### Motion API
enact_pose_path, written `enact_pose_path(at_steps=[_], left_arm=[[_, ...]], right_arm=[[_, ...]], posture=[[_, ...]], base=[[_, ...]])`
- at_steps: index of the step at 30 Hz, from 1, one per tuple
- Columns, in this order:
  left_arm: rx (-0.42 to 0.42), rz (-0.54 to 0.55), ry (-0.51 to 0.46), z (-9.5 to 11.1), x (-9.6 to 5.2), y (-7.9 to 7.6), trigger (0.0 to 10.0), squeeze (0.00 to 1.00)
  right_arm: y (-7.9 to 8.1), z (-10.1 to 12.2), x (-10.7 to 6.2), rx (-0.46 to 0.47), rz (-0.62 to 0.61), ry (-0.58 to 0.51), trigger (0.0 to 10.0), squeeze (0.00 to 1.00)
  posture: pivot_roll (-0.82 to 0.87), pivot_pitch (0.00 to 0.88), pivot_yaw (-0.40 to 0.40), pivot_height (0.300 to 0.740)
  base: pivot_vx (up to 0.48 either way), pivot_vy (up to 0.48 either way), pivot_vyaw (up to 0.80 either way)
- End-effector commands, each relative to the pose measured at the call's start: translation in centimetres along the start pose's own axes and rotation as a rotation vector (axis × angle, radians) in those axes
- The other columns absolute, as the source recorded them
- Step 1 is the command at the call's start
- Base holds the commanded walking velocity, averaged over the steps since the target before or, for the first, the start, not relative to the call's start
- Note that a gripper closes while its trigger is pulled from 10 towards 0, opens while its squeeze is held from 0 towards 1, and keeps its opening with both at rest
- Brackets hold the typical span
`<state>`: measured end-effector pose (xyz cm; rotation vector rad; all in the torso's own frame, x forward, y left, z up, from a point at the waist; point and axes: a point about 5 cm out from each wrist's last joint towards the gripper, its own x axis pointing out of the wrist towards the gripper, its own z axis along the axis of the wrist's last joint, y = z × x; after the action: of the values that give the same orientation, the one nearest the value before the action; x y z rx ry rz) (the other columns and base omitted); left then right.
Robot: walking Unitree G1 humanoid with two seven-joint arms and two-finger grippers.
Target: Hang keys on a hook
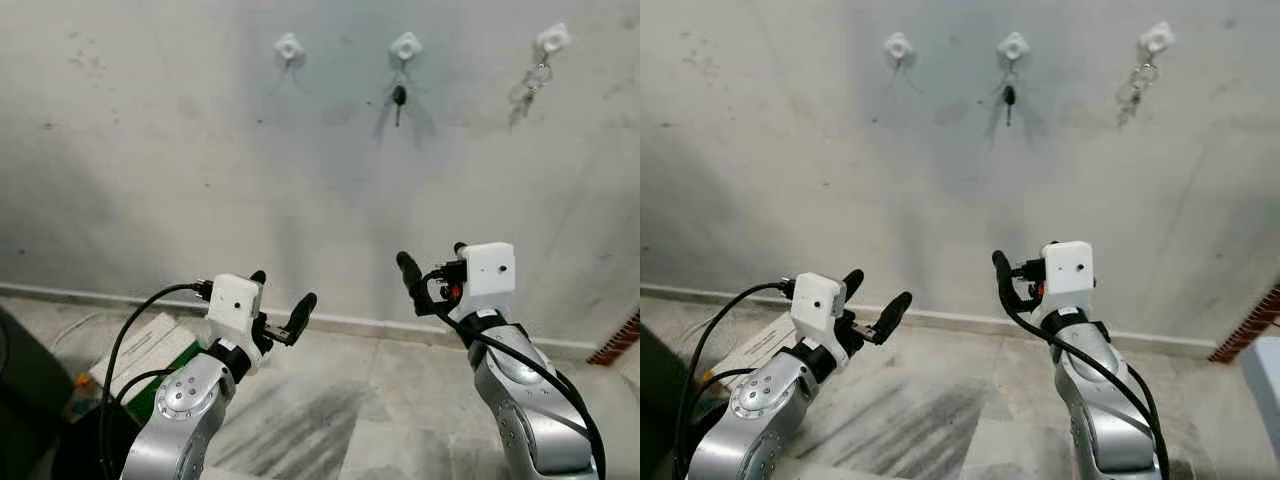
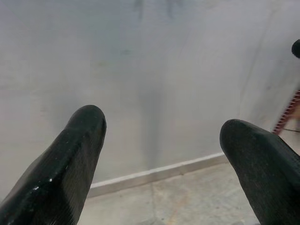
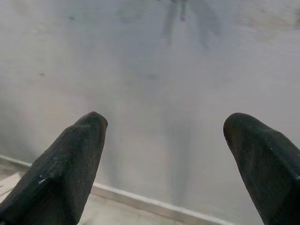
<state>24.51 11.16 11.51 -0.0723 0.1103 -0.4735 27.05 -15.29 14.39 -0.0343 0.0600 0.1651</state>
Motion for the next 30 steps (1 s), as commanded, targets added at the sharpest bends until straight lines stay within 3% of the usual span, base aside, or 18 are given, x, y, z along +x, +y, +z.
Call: enact_pose_path(at_steps=[1, 12, 13, 15, 30], left_arm=[[0.001, 0.006, -0.001, 0.16, 0.0, 0.32, 10.0, 0.0], [-0.047, -0.025, -0.005, 0.17, 0.05, 0.03, 10.0, 0.0], [-0.096, -0.037, 0.0, 0.07, 0.0, -0.16, 10.0, 0.0], [-0.118, -0.048, 0.002, 0.04, -0.06, -0.3, 10.0, 0.0], [-0.121, -0.043, 0.007, 0.09, 0.12, -0.33, 10.0, 0.0]], right_arm=[[0.18, 0.35, 0.14, 0.017, 0.01, -0.008, 10.0, 0.0], [-0.07, 0.35, 0.14, 0.01, 0.008, -0.002, 10.0, 0.0], [0.0, 0.33, 0.12, 0.007, 0.008, -0.002, 10.0, 0.0], [0.07, 0.29, 0.09, 0.007, 0.008, 0.0, 10.0, 0.0], [0.11, 0.27, 0.08, 0.015, 0.008, -0.005, 10.0, 0.0]], posture=[[-0.08, 0.0, 0.091, 0.74], [-0.08, 0.0, 0.09, 0.74], [-0.08, 0.0, 0.091, 0.74], [-0.08, 0.0, 0.091, 0.74], [-0.08, 0.0, 0.091, 0.74]], base=[[0.0, 0.0, -0.79], [0.0, 0.0, -0.79], [0.0, 0.0, -0.79], [0.0, 0.0, -0.79], [0.0, 0.0, -0.73]])
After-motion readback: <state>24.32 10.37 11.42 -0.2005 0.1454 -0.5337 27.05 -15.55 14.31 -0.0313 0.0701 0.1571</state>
